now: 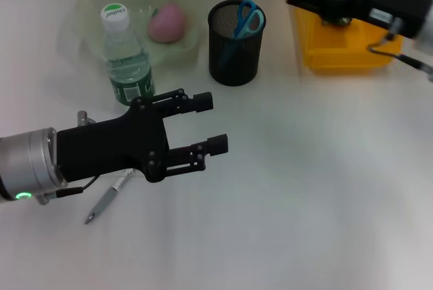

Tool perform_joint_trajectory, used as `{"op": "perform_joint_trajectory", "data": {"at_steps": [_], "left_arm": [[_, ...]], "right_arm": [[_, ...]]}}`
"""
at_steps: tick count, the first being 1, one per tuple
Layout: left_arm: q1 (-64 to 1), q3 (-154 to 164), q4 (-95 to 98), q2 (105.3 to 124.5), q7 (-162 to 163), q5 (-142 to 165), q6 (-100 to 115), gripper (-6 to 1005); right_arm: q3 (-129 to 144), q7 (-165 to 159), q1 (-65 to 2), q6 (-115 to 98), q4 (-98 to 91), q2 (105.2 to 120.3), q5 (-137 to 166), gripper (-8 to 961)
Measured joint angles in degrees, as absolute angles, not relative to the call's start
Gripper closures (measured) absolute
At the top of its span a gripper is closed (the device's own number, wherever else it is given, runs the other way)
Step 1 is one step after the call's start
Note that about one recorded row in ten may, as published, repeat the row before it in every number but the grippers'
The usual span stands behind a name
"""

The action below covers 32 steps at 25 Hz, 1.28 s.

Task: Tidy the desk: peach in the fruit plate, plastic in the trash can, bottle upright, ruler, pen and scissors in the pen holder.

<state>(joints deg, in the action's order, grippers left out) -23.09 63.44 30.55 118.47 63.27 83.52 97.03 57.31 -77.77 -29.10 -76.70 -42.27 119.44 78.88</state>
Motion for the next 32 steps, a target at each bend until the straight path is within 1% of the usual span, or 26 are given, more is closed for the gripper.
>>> {"op": "perform_joint_trajectory", "data": {"at_steps": [2,3,7,8,10,12,13,14,15,23,26,32], "left_arm": [[-23.30,63.44,30.95,118.47,64.31,83.57,96.79,280],[-23.41,63.45,32.12,118.39,65.94,83.89,96.54,280],[-23.47,63.36,35.74,117.88,70.72,84.95,95.49,280],[-23.46,63.35,40.30,117.45,77.02,87.04,94.17,280],[-23.47,63.35,42.78,117.34,80.37,88.55,93.59,280],[-23.59,63.33,48.16,117.39,86.39,92.19,92.51,280],[-23.87,63.28,53.21,117.74,92.23,96.43,91.08,280],[-23.87,63.28,53.21,117.74,92.23,96.43,91.08,280],[-24.14,63.27,57.27,118.01,97.23,100.02,89.66,280],[-25.61,65.53,72.17,118.32,108.32,115.58,91.22,280],[-26.46,66.51,74.46,118.35,108.89,118.35,92.66,281],[-31.37,69.02,77.34,118.49,111.44,128.22,98.26,284]], "right_arm": [[56.93,-77.84,-26.22,-80.88,-42.96,119.39,76.76,348],[55.23,-77.79,-23.76,-85.34,-42.88,119.34,75.39,342],[51.23,-77.73,-21.33,-91.12,-40.89,119.35,75.20,319],[48.92,-77.74,-20.39,-93.78,-38.91,119.32,75.20,313],[47.11,-77.71,-19.69,-95.58,-36.99,119.23,75.25,301],[46.38,-77.57,-19.41,-96.10,-36.12,119.20,75.33,301],[45.53,-77.10,-19.03,-96.37,-34.72,119.19,75.55,301],[45.53,-77.10,-19.03,-96.37,-34.72,119.19,75.55,301],[45.05,-76.37,-18.76,-96.42,-33.50,119.18,75.65,301],[44.24,-75.83,-18.90,-96.19,-31.53,119.09,75.72,301],[44.22,-75.82,-19.17,-96.16,-31.32,119.08,75.72,301],[44.31,-75.79,-20.81,-96.05,-29.44,119.08,75.78,302]]}}
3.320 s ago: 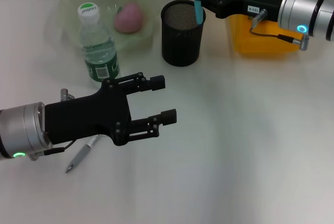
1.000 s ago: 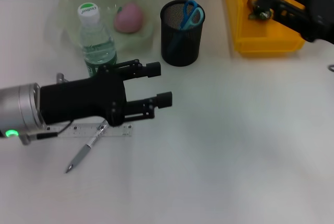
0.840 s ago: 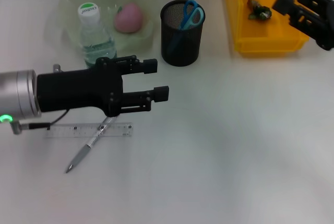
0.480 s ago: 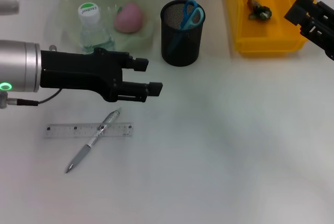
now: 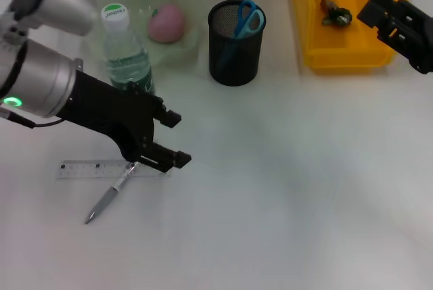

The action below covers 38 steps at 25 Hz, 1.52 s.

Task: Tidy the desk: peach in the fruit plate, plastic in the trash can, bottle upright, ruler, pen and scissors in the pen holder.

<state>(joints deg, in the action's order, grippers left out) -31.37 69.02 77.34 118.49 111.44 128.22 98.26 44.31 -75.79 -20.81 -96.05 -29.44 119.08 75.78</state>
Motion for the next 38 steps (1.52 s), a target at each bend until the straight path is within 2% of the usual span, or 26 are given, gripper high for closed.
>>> {"op": "perform_joint_trajectory", "data": {"at_steps": [11,38], "left_arm": [[-38.12,82.56,78.11,119.09,121.80,140.57,97.10,286],[-39.89,89.32,69.29,119.14,124.20,143.73,87.93,286]], "right_arm": [[44.22,-75.67,-22.42,-96.00,-26.79,119.18,75.57,302],[44.83,-75.67,-23.13,-96.59,-23.68,119.21,75.43,302]]}}
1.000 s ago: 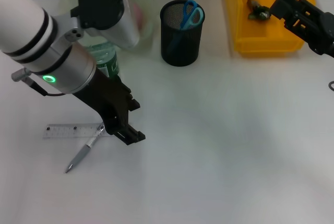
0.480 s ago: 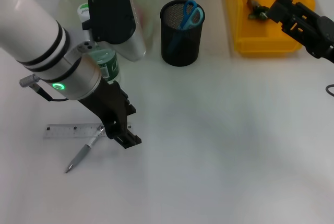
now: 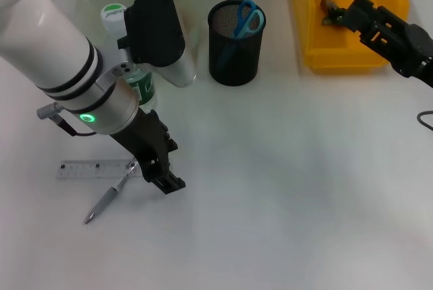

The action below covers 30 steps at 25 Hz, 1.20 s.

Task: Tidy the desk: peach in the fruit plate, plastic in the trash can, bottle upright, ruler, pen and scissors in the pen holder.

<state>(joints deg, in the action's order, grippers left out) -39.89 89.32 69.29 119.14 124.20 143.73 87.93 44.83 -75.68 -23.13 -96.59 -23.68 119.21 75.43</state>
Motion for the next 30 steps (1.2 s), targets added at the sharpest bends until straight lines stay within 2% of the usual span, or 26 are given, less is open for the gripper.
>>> {"op": "perform_joint_trajectory", "data": {"at_steps": [30], "left_arm": [[-41.84,90.90,64.86,119.18,124.77,146.91,85.33,288]], "right_arm": [[44.82,-75.72,-24.18,-96.08,-22.14,119.17,75.68,302]]}}
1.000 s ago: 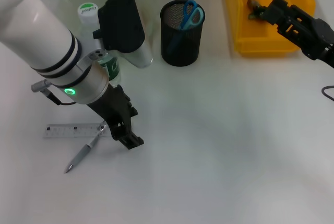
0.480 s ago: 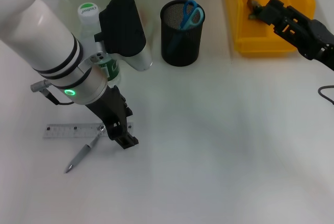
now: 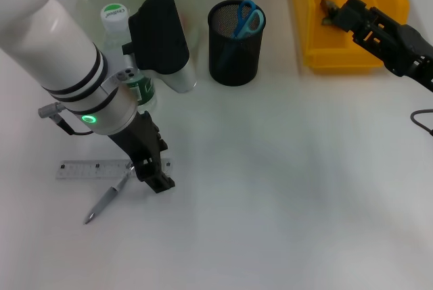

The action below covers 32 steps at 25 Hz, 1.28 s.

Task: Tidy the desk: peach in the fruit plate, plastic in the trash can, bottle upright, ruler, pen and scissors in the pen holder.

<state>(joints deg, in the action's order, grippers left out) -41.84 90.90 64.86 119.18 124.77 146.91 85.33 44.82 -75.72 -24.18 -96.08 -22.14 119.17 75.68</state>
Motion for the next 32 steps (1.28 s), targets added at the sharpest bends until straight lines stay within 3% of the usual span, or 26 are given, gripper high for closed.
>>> {"op": "perform_joint_trajectory", "data": {"at_steps": [32], "left_arm": [[-43.68,93.18,62.36,119.17,125.87,147.34,83.78,298]], "right_arm": [[44.20,-75.86,-25.58,-95.88,-20.74,119.08,75.41,301]]}}
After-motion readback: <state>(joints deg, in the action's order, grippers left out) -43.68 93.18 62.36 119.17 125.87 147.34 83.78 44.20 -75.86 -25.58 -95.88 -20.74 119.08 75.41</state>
